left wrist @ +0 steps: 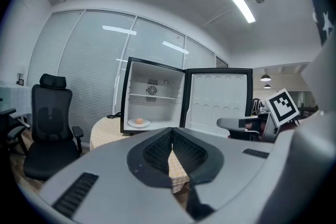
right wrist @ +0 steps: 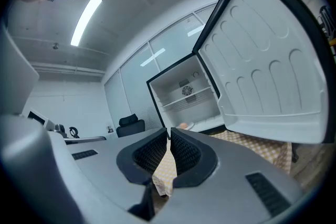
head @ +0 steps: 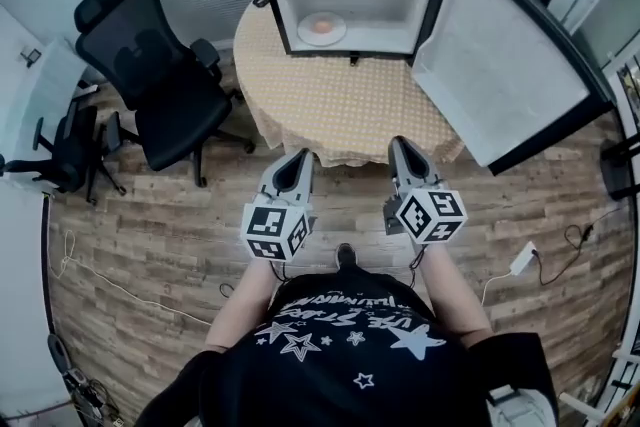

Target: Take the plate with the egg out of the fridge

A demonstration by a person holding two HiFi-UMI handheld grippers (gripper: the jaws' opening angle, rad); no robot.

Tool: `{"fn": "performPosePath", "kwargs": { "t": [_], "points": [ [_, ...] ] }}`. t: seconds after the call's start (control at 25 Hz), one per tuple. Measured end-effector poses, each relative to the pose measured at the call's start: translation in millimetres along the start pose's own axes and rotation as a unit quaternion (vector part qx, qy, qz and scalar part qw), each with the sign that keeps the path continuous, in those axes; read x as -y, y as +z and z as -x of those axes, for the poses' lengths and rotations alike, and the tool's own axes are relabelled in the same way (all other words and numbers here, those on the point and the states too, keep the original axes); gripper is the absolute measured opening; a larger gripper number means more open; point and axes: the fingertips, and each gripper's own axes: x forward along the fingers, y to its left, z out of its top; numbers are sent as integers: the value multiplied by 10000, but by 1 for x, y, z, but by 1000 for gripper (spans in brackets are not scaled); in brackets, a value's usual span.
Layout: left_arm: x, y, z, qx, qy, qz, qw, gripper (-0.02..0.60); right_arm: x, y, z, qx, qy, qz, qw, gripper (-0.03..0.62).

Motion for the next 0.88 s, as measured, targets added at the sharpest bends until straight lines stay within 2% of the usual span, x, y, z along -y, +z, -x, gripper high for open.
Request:
{"fn": "performPosePath", "kwargs": {
  "t": [0.32,0.88],
  "points": [
    [-3,7,-27,-18,184,-62,9998,9,15,9,-28,-37,256,-91,9996,38],
    [-18,18,-57,31,120,-179,9998,9,29,13,-42,8,118,-115,9999,38]
  ]
}}
